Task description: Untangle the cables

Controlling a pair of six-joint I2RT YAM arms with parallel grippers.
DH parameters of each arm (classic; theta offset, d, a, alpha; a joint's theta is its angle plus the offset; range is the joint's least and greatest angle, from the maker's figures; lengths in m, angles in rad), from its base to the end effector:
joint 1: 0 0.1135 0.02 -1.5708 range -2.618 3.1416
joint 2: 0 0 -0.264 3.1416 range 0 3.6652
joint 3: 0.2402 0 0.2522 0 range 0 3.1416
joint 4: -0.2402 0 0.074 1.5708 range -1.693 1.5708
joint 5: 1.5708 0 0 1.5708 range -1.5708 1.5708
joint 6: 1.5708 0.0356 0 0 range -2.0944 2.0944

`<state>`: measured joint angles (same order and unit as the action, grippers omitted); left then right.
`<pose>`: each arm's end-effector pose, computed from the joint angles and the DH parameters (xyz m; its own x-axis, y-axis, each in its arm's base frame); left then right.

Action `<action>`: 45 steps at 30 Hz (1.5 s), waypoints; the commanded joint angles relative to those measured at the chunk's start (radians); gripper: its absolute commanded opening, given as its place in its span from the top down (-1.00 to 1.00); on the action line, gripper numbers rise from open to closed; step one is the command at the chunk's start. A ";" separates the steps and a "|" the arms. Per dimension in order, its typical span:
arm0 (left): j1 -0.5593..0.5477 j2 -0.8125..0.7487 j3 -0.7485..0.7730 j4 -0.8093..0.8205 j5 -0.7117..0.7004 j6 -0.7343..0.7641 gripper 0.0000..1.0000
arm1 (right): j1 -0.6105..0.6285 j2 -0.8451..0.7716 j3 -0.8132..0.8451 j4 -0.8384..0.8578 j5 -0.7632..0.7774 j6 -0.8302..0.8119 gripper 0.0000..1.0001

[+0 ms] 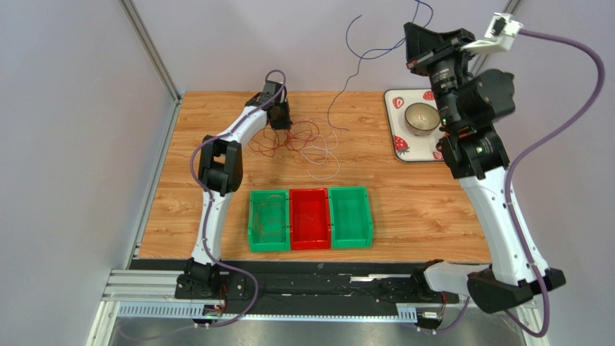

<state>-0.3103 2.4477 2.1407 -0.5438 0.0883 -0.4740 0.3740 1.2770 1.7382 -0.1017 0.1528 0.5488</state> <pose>0.5197 -0.1699 0.1832 -0.8011 -0.2206 -0.5564 -0.0069 0.9329 -0.3600 0.2239 0.0821 0.5673 0.1602 0.6168 -0.7707 -0.3657 0.7623 0.5340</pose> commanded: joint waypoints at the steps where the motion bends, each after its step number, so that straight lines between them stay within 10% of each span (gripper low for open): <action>1: 0.008 -0.030 0.028 -0.016 -0.012 -0.002 1.00 | 0.017 -0.079 -0.135 0.378 -0.023 0.019 1.00; 11: 0.008 -0.021 0.051 -0.031 0.013 0.006 1.00 | 0.028 -0.091 -0.130 0.528 -0.039 -0.020 1.00; 17: 0.008 -0.160 -0.137 0.132 0.102 0.018 -0.16 | 0.028 -0.061 -0.265 0.493 -0.010 -0.007 1.00; 34: 0.008 -0.623 -0.876 1.091 0.361 -0.057 -0.16 | 0.034 0.160 -0.017 0.395 0.214 -0.165 1.00; 45: -0.050 -0.604 -0.973 1.490 0.565 -0.167 -0.13 | 0.043 0.255 0.075 0.416 0.315 -0.249 1.00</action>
<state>-0.3229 1.8534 1.1973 0.7063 0.5556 -0.5869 0.4099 1.4956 1.7462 0.2741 0.3676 0.3752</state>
